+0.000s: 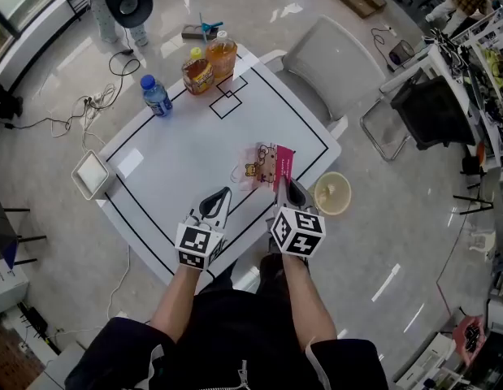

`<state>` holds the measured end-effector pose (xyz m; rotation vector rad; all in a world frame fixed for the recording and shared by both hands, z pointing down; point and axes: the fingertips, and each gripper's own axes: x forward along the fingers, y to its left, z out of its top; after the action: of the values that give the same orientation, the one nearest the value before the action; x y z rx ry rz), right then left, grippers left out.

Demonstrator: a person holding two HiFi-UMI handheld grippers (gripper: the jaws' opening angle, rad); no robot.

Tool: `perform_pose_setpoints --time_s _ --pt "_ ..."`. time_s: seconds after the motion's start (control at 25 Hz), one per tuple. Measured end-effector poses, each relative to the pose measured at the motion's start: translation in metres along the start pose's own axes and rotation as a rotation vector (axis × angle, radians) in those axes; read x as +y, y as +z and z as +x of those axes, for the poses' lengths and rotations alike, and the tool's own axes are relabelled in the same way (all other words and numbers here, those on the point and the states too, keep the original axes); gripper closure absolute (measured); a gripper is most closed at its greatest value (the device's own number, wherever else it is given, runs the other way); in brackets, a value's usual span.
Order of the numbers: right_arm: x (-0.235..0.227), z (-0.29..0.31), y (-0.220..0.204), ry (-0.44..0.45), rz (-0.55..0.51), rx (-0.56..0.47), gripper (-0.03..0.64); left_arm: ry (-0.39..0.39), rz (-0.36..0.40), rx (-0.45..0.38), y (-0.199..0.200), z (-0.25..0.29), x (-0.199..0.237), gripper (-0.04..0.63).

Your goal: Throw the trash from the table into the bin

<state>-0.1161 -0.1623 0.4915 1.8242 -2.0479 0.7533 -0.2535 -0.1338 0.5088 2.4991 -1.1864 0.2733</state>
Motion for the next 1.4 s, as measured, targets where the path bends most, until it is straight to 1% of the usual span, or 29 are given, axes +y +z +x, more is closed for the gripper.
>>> perform_pose_setpoints --time_s 0.2,0.36,0.52,0.64,0.88,1.08,1.4 --pt "-0.009 -0.007 0.008 0.029 0.001 -0.036 0.603 0.031 0.031 0.005 0.005 0.004 -0.007 0.588" --pt "-0.024 -0.014 0.015 0.065 0.008 -0.062 0.603 0.065 0.058 0.001 0.013 0.007 -0.021 0.588" --pt "-0.049 -0.029 0.026 0.082 0.005 -0.085 0.603 0.074 0.124 0.0 0.026 0.019 -0.051 0.588" --pt "-0.074 -0.042 0.031 0.089 0.009 -0.095 0.603 0.075 0.112 -0.017 0.037 0.031 -0.078 0.588" --pt "-0.144 -0.064 0.036 0.08 0.031 -0.107 0.603 0.05 0.148 -0.029 0.053 0.07 -0.143 0.588" --pt "-0.213 -0.082 0.031 0.046 0.071 -0.131 0.603 0.002 0.194 -0.028 0.055 0.11 -0.202 0.588" --pt "-0.332 -0.138 0.017 -0.008 0.112 -0.127 0.603 -0.051 0.193 -0.018 0.056 0.159 -0.312 0.588"
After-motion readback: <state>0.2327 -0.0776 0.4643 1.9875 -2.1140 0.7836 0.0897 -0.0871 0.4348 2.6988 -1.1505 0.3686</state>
